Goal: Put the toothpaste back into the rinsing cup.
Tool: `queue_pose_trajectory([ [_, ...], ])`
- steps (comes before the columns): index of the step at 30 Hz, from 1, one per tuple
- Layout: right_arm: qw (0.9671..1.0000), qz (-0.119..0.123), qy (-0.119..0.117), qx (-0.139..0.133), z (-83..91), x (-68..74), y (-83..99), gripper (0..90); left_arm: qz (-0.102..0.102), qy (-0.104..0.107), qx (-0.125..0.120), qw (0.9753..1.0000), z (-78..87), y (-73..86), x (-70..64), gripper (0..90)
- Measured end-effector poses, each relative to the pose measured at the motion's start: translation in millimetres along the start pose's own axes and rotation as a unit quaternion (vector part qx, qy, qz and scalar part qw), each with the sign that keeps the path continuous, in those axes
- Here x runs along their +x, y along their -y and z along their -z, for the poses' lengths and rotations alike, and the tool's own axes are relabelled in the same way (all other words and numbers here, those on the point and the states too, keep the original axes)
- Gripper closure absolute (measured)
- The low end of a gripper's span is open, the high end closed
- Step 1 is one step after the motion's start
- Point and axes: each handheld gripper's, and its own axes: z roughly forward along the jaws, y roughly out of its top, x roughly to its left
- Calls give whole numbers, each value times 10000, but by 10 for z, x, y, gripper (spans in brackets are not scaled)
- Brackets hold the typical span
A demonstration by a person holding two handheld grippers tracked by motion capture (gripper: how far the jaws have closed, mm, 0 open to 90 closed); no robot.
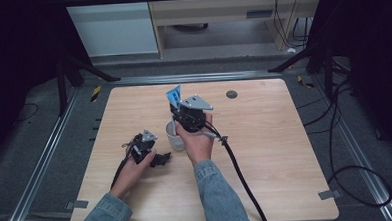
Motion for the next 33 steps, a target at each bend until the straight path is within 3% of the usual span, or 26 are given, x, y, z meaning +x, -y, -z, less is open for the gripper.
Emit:
queue_pose_trajectory([
  [33,9999,-38,93,4,-93,-47,167,721,8,-4,-10,10000,-2,0,-1,0],
])
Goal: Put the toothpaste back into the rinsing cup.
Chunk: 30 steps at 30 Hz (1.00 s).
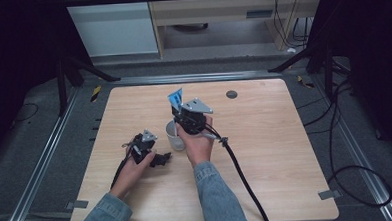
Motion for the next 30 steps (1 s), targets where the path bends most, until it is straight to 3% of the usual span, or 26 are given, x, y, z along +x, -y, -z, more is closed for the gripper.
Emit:
queue_pose_trajectory([
  [30,9997,-171,11,171,-84,-21,227,718,-5,2,4,10000,0,-1,0,0],
])
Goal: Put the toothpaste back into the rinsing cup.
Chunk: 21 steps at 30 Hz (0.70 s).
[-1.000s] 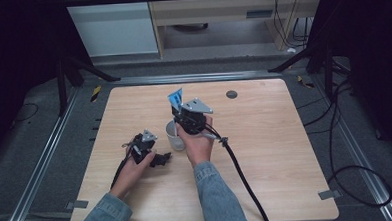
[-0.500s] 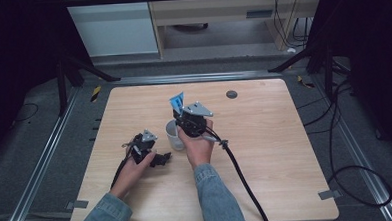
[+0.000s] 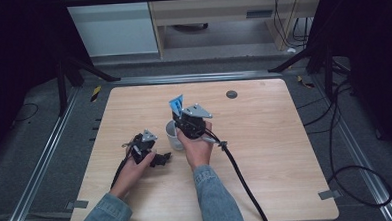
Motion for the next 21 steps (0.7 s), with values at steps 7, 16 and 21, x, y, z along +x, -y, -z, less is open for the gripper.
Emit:
queue_pose_trajectory([
  [7,10000,-28,-14,26,7,4,14,718,-1,1,1,10000,0,0,0,0],
  [16,9999,-117,-73,45,7,7,15,715,-5,1,3,10000,0,0,0,0],
  [21,9998,-147,-85,53,7,-5,14,713,-20,4,15,10000,2,-1,2,0],
])
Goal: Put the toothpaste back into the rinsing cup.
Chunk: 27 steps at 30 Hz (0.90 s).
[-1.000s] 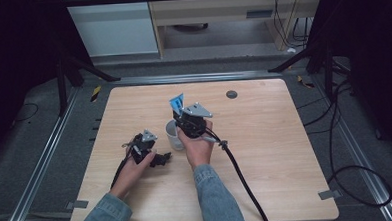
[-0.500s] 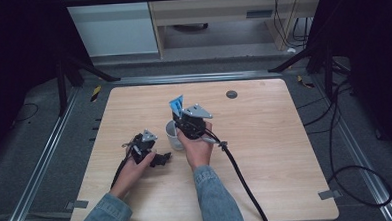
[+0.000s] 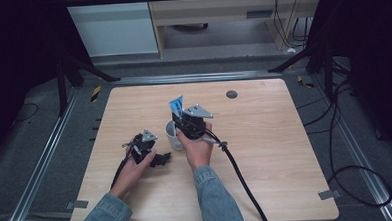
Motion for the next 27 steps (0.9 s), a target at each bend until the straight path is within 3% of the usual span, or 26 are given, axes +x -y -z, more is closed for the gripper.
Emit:
queue_pose_trajectory([
  [27,9999,-132,-67,89,14,-86,-43,671,-6,4,3,10000,0,0,1,0],
])
